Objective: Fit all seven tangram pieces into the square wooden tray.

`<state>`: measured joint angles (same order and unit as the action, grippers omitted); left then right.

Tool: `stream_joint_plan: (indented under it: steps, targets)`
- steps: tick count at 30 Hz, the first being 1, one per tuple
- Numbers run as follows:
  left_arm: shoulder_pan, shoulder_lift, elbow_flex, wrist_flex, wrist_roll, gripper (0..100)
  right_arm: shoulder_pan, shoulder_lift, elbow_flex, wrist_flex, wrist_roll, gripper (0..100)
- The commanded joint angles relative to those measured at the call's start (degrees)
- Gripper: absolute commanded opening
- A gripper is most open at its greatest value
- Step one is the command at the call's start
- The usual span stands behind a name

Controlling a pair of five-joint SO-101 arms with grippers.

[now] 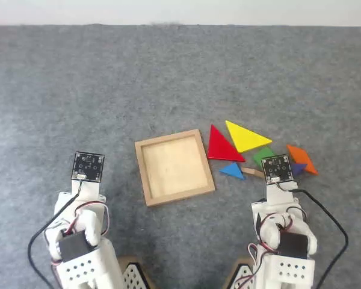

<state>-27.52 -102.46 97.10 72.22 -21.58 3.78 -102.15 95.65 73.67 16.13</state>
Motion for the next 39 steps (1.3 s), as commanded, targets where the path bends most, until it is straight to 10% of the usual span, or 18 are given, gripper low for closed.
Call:
stream_joint_plan:
  steps: [1, 11, 18, 26, 39]
  targets:
    - [0.0, -0.2, -0.6, 0.3, -0.7, 1, 0.4, 0.0, 0.8, 0.2, -0.4, 3.9]
    - [-1.9, -0.2, -8.7, -6.9, -11.7, 1, 0.4, 0.0, 0.8, 0.2, -0.4, 3.9]
    - [10.5, 8.1, -26.9, -6.2, 8.7, 14, 0.4, 0.0, 0.8, 0.2, -0.4, 3.9]
    - [25.4, 54.1, -42.9, -3.6, 23.8, 14, 0.3, 0.0, 0.9, 0.1, -0.4, 4.0]
    - [26.8, 92.1, -52.7, -16.2, 34.4, 24, 0.7, 0.0, 0.9, 0.1, -0.4, 3.7]
